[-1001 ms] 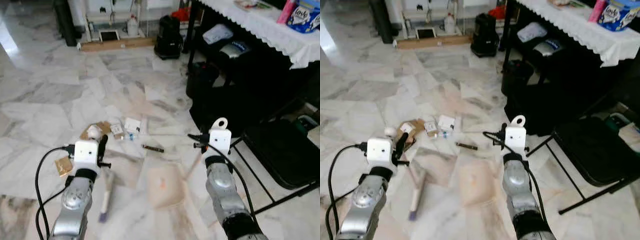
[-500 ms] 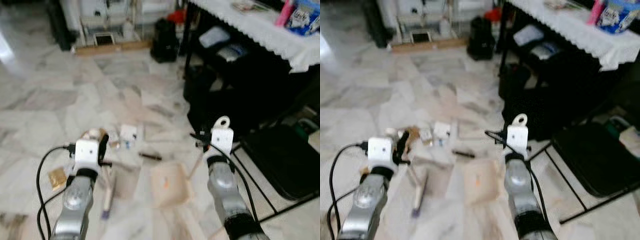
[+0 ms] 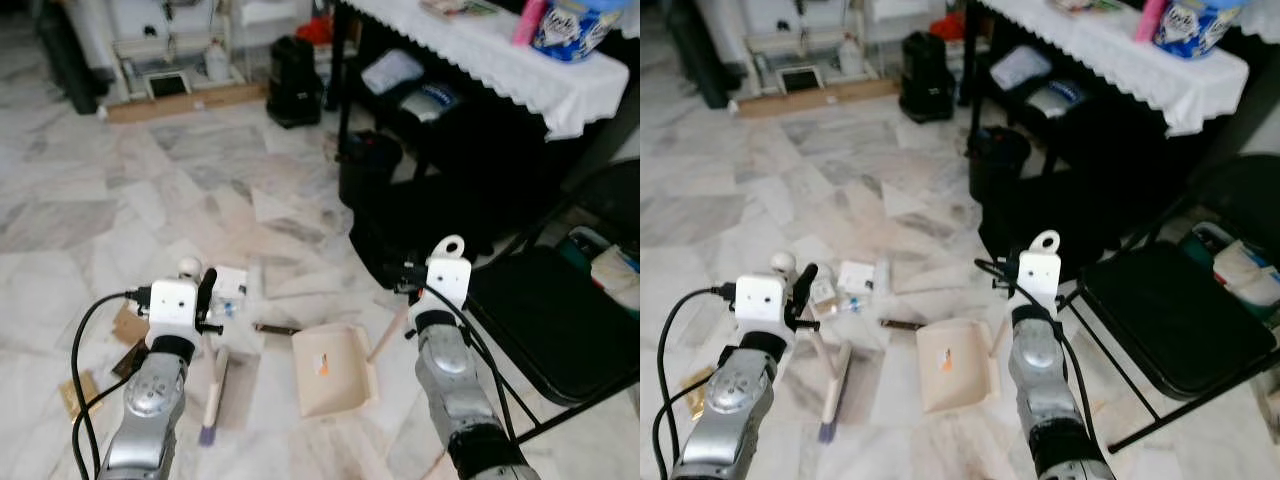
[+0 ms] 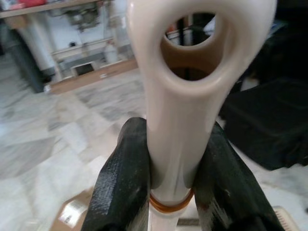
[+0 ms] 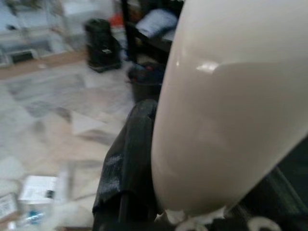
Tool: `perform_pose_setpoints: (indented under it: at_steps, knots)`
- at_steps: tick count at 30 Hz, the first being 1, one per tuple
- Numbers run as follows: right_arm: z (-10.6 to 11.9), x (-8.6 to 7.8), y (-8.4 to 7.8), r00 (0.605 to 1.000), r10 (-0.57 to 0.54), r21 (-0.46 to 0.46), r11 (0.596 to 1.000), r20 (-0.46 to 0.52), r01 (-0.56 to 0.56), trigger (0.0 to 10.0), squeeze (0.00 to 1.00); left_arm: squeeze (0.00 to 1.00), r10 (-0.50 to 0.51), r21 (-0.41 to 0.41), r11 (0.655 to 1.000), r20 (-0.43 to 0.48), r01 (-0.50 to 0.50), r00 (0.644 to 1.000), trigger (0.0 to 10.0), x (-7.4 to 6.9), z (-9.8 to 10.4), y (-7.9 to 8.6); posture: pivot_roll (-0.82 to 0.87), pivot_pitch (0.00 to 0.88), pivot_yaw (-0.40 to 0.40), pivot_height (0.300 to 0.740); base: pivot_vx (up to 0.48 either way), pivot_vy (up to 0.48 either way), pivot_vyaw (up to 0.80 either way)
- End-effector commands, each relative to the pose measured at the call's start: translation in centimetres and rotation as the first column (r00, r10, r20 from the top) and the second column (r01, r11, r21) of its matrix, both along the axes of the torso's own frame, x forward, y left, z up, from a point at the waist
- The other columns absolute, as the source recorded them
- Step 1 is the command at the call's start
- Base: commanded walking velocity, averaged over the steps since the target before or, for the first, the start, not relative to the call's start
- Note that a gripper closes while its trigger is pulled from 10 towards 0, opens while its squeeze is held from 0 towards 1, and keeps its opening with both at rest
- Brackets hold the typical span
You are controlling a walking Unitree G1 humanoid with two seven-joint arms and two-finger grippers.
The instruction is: Sweep floor
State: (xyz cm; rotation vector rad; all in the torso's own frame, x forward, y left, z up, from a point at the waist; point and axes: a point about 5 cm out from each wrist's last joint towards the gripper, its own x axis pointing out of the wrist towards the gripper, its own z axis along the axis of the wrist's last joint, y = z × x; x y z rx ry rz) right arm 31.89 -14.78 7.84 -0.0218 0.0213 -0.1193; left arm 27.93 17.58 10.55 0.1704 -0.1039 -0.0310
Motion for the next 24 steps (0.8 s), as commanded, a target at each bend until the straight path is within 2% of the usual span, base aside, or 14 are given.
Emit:
perform_pose_setpoints:
  at_steps: [1,9,12,14,24]
  knots:
    - [1.5,0.61,0.52,0.998,0.016,-0.003,1.0,0.065,-0.015,10.0,0.0,0.0,0.001,0.006,1.0,0.04,-0.002,0.999,10.0,0.03,0.76,0.31,0.0,0.087,-0.036,0.74,0.307,0.0,0.0]
    - [1.52,0.63,0.56,0.998,0.019,-0.009,1.0,0.065,-0.018,10.0,0.0,0.0,0.0,0.005,1.0,0.04,0.0,0.999,10.0,0.02,0.78,0.31,0.0,0.085,-0.036,0.74,0.309,0.0,0.0]
    - [1.66,0.65,0.84,0.996,0.048,-0.04,0.998,0.073,-0.045,10.0,0.0,0.0,0.0,0.005,1.0,0.041,0.0,0.999,10.0,0.02,0.78,0.3,0.0,0.084,-0.036,0.74,0.311,0.0,0.0]
    - [1.68,0.64,1.04,0.996,0.058,-0.047,0.997,0.074,-0.055,10.0,0.0,0.0,0.001,0.005,1.0,0.04,-0.001,0.999,10.0,0.02,0.76,0.29,0.0,0.084,-0.036,0.74,0.311,0.0,0.65]
    - [1.7,0.66,0.83,0.996,0.04,-0.023,0.999,0.079,-0.038,10.0,0.0,0.0,0.0,0.005,1.0,0.041,0.0,0.999,10.0,0.04,0.77,0.29,0.0,0.08,-0.036,0.74,0.31,0.0,0.08]
